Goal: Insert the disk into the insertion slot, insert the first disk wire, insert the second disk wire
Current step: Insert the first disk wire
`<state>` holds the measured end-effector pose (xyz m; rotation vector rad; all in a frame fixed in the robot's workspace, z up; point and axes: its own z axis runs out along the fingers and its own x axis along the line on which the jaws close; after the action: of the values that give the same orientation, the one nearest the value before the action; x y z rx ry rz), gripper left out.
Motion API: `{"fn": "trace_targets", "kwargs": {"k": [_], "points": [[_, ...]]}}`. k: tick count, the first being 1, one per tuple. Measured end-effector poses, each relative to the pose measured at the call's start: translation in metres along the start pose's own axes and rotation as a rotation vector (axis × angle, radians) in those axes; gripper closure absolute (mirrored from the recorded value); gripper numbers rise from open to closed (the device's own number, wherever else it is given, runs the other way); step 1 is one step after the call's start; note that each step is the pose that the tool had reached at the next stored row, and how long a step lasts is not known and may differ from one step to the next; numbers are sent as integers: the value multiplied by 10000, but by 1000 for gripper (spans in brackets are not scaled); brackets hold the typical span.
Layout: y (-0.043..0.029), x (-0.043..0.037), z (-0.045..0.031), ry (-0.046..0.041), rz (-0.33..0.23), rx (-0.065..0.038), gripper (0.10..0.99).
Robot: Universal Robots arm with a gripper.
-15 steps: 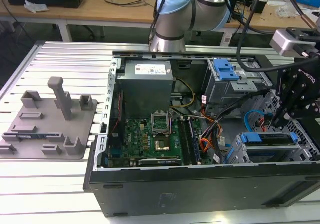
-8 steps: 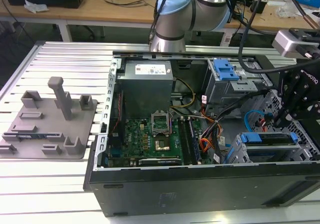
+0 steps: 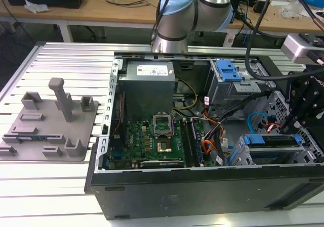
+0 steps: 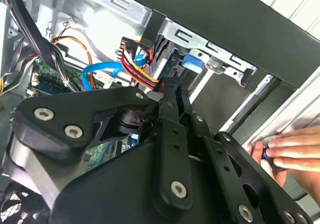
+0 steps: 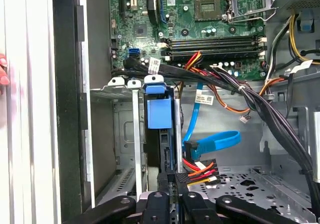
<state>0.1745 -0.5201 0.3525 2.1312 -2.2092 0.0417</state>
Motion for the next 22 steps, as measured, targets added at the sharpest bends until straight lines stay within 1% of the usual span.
{"fn": "trace_targets", "kwargs": {"k": [1, 4, 9, 12, 18, 22], "points": [[0, 0, 0, 0, 0, 0, 922], [1, 1, 0, -18, 5, 74, 922], [4, 1, 0, -20, 5, 79, 922], [21, 1, 2, -20, -16, 80, 922], [28, 1, 6, -12, -264, 97, 922], [29, 1, 7, -11, -294, 100, 922]]}}
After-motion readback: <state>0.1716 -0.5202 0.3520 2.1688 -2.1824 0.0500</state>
